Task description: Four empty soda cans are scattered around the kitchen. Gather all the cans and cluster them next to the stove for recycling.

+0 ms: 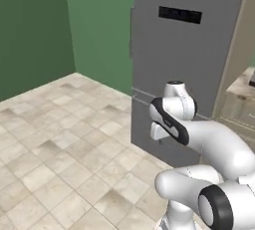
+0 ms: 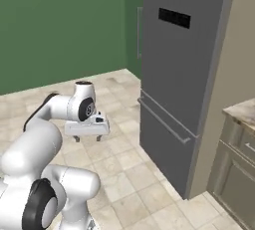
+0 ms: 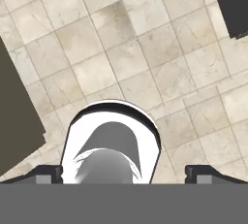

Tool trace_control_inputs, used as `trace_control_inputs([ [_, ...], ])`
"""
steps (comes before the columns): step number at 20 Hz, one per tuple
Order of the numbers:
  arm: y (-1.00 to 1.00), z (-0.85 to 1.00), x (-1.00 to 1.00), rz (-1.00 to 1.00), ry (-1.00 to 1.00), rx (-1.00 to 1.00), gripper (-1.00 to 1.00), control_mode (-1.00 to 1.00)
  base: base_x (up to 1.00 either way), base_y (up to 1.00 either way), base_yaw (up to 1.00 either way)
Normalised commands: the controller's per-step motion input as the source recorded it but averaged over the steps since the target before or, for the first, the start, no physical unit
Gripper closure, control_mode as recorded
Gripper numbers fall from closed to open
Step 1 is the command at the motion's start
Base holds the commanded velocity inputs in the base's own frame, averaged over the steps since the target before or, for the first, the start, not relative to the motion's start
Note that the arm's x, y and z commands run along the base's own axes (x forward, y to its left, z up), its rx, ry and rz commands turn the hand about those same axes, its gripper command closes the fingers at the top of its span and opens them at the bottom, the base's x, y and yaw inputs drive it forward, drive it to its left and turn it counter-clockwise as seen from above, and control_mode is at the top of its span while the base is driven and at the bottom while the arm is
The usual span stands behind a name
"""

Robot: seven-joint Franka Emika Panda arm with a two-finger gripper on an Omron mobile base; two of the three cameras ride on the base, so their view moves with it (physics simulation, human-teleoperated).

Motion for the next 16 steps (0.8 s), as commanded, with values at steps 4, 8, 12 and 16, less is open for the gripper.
trace_control_inputs([
  [4, 0.00, 0.00, 0.00, 0.00, 0.00, 0.00, -1.00, 1.00, 0.59, 0.07, 0.38],
  [8, 0.00, 0.00, 0.00, 0.00, 0.00, 0.00, -1.00, 1.00, 0.60, 0.09, 0.36],
  [12, 0.00, 0.00, 0.00, 0.00, 0.00, 0.00, -1.00, 1.00, 0.61, 0.10, 0.34],
  [16, 0.00, 0.00, 0.00, 0.00, 0.00, 0.00, -1.00, 1.00, 0.63, 0.10, 0.32],
])
